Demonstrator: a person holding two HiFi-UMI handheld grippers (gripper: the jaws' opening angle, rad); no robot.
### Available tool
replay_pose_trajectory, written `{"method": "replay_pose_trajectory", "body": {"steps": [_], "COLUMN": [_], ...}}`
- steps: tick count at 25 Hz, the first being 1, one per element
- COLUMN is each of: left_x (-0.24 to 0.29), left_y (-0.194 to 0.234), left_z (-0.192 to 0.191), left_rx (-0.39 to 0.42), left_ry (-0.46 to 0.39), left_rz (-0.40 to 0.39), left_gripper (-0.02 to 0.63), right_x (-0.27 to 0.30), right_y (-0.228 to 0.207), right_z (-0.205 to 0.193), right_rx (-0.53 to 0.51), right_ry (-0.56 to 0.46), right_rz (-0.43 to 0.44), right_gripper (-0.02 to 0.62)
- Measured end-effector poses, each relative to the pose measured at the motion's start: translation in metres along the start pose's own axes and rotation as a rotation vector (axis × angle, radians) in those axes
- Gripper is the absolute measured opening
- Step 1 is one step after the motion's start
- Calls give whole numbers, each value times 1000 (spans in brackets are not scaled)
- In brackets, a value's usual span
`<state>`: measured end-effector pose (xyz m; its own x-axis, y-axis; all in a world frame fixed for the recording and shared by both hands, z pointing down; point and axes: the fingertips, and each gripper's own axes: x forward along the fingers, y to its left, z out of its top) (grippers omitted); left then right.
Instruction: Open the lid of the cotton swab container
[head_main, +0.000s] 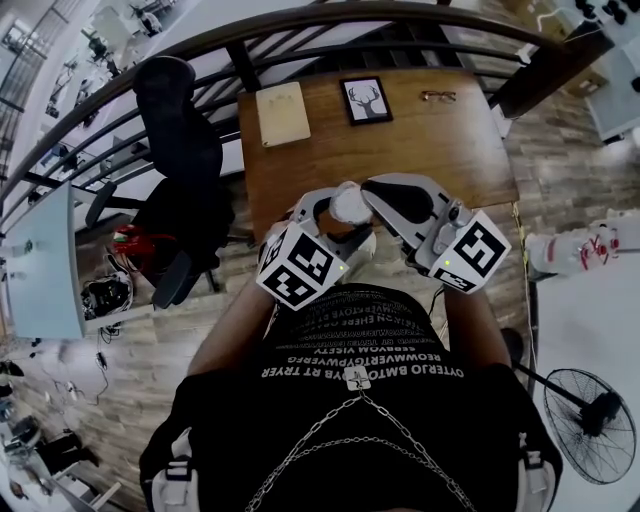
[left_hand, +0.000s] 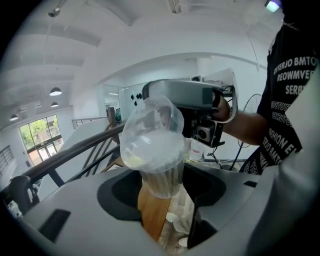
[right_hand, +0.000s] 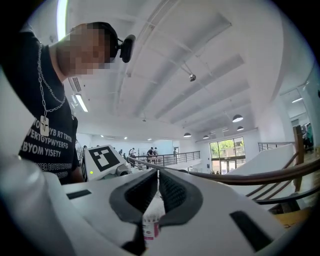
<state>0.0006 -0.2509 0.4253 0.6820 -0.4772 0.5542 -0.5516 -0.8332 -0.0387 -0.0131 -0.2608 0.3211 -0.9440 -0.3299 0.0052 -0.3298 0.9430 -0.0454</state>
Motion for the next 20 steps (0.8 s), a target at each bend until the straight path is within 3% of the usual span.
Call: {"method": "replay_pose_trajectory", "body": {"steps": [9, 17, 20], "left_x": [0, -2, -5], "left_y": [-33, -42, -37], "left_z": [-3, 5, 5], "left_rx": [102, 105, 81], "left_ry": [35, 9, -2], "left_rz": [-130, -157, -137], "left_gripper": [270, 270, 270], "right_x": [5, 19, 17], "right_y": [8, 14, 11], "right_z": [3, -12, -12], "right_rx": [-8, -4, 9], "right_ry": [54, 97, 78], "right_rz": [98, 152, 124], "right_gripper": [21, 20, 21]}}
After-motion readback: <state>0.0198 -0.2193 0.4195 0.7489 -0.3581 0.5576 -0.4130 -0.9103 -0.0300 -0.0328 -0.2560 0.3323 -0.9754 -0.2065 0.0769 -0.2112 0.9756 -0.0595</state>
